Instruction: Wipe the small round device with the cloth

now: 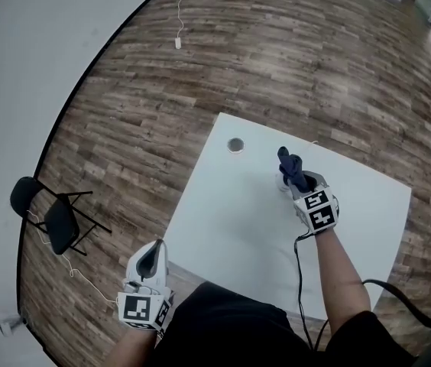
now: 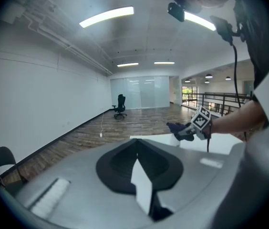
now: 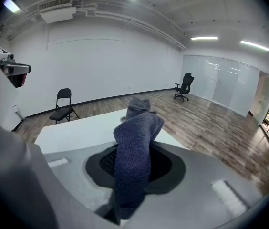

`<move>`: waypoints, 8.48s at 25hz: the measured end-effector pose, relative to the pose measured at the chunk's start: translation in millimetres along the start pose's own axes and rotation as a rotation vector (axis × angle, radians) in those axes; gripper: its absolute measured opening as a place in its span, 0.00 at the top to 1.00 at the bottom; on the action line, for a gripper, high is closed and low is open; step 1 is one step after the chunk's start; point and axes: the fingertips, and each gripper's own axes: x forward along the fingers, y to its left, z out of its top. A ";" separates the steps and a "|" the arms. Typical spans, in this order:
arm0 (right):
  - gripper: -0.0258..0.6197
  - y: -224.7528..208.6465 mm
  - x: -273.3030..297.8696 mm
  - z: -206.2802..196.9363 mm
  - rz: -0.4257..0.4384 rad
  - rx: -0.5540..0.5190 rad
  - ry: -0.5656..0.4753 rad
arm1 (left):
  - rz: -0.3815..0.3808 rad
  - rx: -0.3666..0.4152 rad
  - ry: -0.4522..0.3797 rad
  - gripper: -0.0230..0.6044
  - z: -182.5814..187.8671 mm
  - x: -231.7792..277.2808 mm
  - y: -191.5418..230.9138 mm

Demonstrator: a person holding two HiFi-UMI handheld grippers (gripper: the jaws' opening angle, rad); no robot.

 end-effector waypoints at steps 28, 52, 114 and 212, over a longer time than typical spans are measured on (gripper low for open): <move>0.82 -15.3 6.6 -68.4 0.022 0.112 0.160 | -0.032 0.006 0.034 0.95 -5.3 5.8 -15.4; 0.82 -28.6 -23.8 -4.1 -0.125 -0.020 0.033 | 0.000 -0.022 -0.027 0.95 -0.4 -5.3 -2.9; 0.82 5.7 7.8 3.2 -0.083 -0.147 0.131 | 0.042 -0.103 -0.005 0.95 -24.8 -20.4 29.7; 0.82 22.3 3.1 -9.5 -0.137 -0.160 0.221 | -0.468 0.084 -0.070 0.95 -6.7 222.8 -126.5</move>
